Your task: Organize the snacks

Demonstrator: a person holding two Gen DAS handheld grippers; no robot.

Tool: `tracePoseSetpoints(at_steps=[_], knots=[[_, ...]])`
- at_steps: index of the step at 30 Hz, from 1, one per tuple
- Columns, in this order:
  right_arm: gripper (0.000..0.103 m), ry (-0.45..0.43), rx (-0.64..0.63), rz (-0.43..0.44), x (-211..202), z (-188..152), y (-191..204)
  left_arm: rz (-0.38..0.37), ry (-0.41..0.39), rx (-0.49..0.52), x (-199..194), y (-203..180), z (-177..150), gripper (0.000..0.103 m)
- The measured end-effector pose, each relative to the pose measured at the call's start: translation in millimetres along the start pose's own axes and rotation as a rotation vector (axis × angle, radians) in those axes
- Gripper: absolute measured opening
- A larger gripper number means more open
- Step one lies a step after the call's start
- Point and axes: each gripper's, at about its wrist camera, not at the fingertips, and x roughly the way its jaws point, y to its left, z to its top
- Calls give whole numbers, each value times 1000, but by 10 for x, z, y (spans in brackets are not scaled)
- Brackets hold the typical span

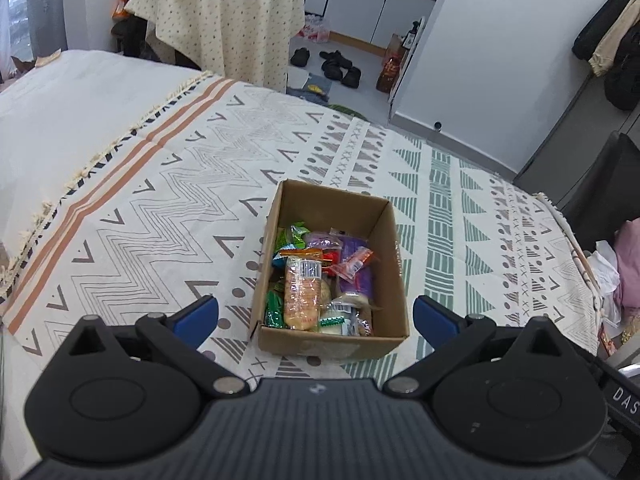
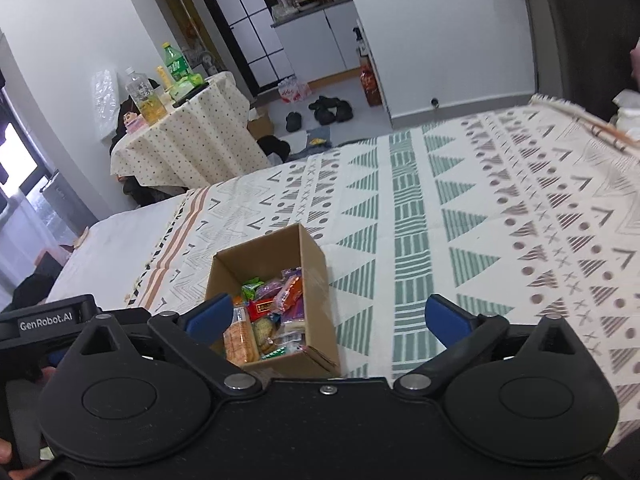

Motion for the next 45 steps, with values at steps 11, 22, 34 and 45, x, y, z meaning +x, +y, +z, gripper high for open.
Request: tracePoseSetpoints(at_steps=[11,22,34,45], knots=[[103,-46,-56,-37,-476,-169,-7,-30,-41,106,-470,-128,-248,103],[103,-99,-109,-88,-1015,-289,-6,-61,-99,222,-931,-264,-516,103],[103,-156,-159,-92,-1497,-412,59,-92,-169,296,-1413,-236,-743,103],[103,-148,-203,-95,-1751,-556,91,-113,-195,332,-1621,-179,-883,103]])
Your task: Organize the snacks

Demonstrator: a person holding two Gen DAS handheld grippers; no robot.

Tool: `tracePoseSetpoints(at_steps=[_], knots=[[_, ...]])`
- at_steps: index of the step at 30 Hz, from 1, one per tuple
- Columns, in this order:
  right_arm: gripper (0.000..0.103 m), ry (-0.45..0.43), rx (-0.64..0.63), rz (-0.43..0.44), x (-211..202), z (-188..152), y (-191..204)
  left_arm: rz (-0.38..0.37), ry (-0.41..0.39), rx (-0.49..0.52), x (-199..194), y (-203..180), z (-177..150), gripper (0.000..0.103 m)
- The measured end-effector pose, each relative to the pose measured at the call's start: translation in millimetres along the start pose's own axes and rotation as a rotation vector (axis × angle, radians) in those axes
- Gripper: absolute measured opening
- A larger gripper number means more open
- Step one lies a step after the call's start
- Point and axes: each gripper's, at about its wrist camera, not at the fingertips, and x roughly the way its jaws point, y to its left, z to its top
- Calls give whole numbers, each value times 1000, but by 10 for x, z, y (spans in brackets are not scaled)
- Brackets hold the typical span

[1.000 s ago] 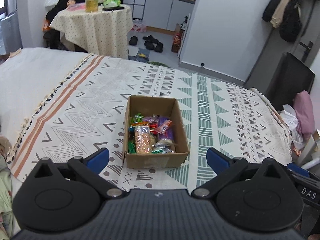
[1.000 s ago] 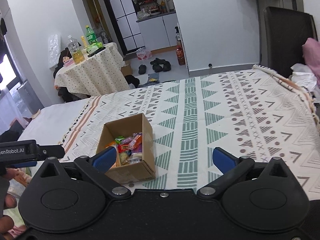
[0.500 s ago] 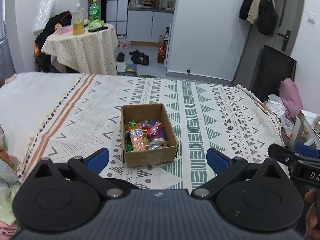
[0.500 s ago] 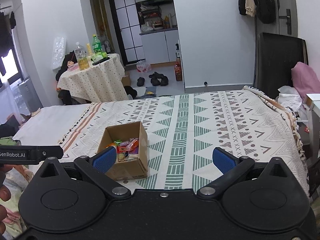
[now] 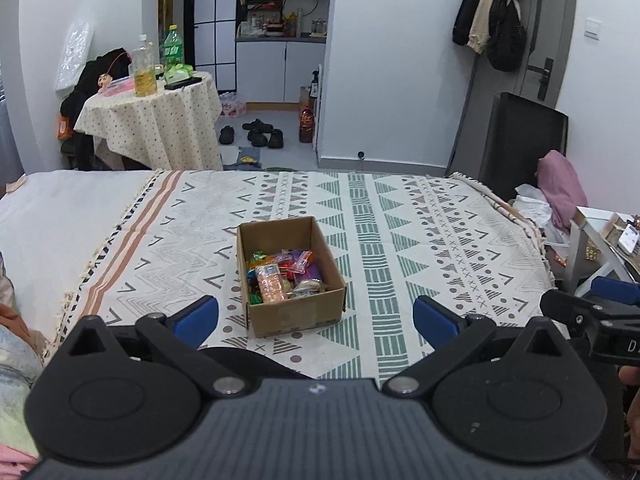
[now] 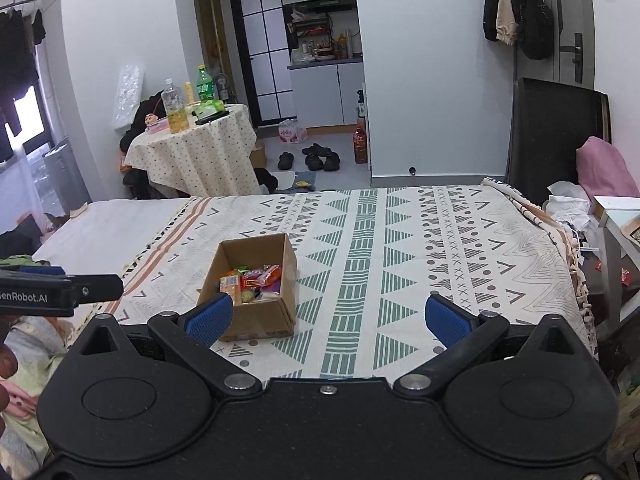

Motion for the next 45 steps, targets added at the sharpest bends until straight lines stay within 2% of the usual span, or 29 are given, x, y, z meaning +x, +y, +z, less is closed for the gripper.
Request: tracePoseSetpoints(at_steps=[19,45], knots=[[103,13,19,15,-59,-148,-62,-1,4,-16,-46,97,-171,103],[103,8,27,15,-73,-175,-30,-10,-1,-1,-64,46,-176,103]])
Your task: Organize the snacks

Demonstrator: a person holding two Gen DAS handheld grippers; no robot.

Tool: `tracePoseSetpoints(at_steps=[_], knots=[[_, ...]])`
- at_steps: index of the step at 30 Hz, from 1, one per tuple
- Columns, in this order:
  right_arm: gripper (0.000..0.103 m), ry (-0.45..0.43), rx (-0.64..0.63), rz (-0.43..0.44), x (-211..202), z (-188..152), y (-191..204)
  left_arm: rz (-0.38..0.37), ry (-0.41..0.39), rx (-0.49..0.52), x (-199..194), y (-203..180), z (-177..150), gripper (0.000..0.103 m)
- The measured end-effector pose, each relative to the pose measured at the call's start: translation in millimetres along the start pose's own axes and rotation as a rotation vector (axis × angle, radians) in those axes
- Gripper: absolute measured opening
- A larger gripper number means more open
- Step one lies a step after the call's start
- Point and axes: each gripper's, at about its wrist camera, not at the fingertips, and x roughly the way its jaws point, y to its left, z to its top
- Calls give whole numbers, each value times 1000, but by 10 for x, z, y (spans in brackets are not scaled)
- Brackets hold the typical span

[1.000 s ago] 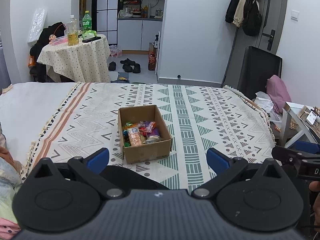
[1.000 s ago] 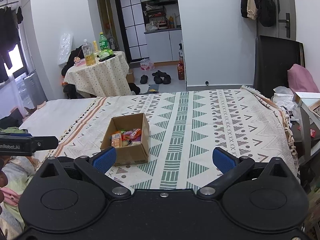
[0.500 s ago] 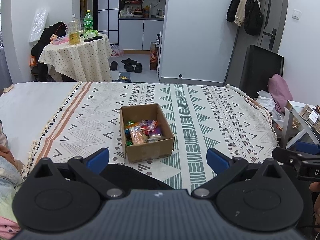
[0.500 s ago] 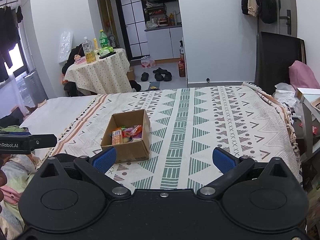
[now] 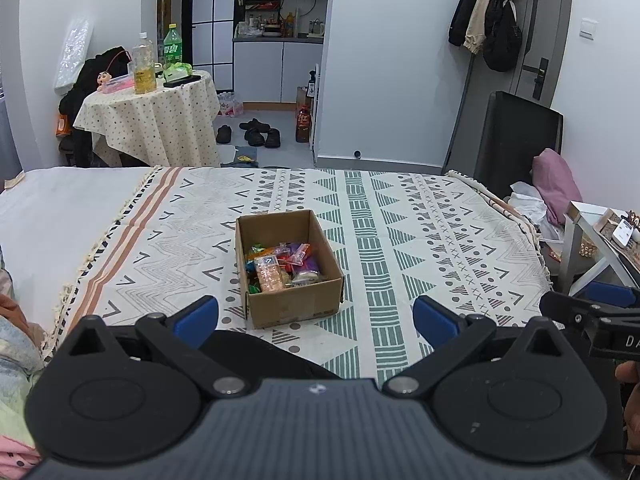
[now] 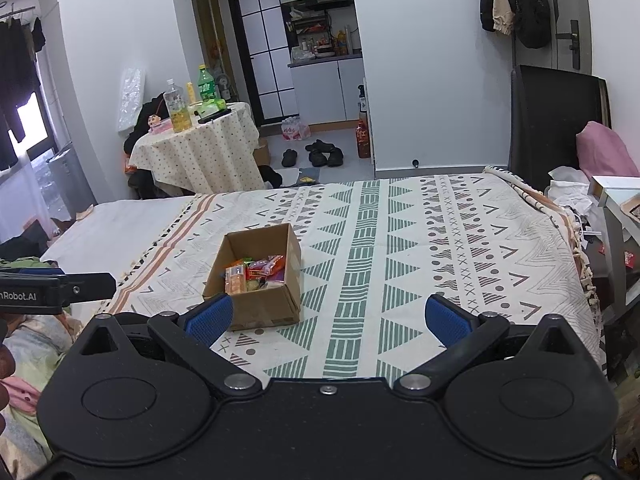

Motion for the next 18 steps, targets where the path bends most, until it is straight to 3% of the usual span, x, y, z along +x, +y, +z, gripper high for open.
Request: tracePoseSetpoints(at_steps=[18], knots=[[103,-3,7,-5,-7,21,-24,-2,-2,4,-29,-33,14,103]])
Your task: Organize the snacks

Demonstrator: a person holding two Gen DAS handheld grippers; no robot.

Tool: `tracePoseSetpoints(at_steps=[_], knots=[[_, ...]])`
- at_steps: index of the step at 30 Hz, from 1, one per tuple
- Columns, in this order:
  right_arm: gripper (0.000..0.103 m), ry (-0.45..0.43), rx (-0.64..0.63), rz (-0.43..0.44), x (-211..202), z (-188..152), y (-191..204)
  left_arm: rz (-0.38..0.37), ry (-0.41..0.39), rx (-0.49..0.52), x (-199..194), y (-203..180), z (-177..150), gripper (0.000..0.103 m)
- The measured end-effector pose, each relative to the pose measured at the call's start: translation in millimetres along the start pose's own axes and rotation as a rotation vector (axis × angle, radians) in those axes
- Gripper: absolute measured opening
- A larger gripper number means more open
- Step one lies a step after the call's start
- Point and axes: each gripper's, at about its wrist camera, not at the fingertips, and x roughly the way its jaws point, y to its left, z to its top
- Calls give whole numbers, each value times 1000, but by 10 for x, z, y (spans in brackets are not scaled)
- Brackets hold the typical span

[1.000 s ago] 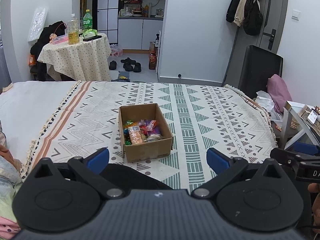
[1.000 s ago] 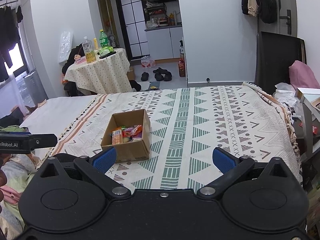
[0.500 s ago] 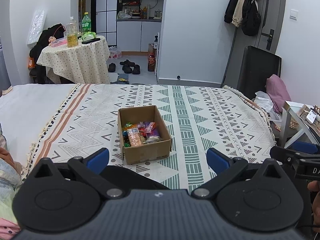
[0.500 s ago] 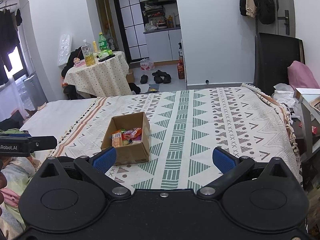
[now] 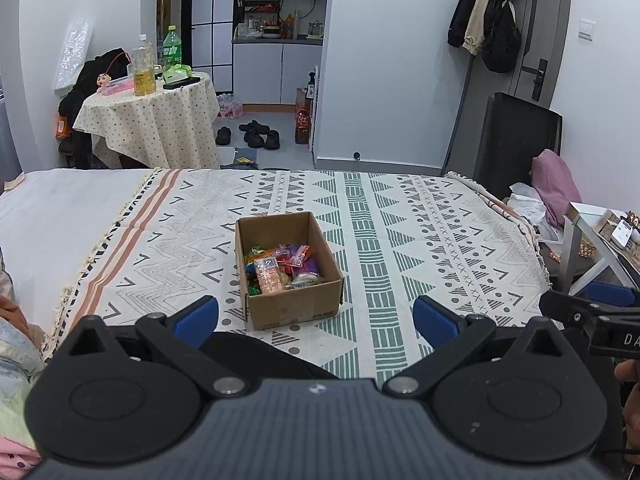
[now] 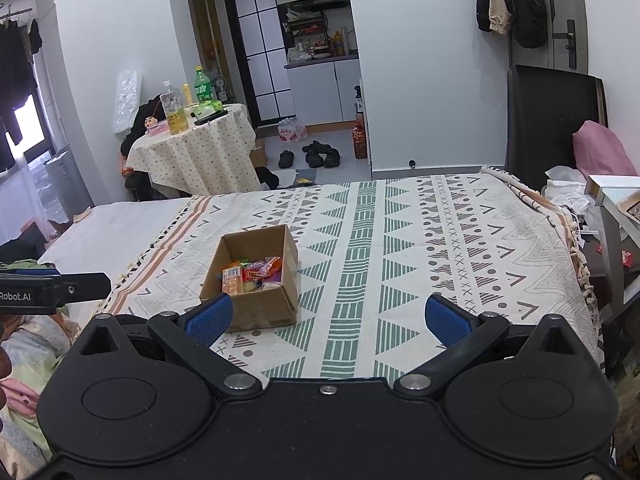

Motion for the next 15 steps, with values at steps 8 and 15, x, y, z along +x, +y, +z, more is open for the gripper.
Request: tracePoseSetpoints(at_steps=[8,15], knots=[[103,-1,-5,8,-1,-1,8,0,-4,5,2,-12,-4,103],[103,-4,-1,8,-6,0,-5,-4,0,13,21,-18,-23,103]])
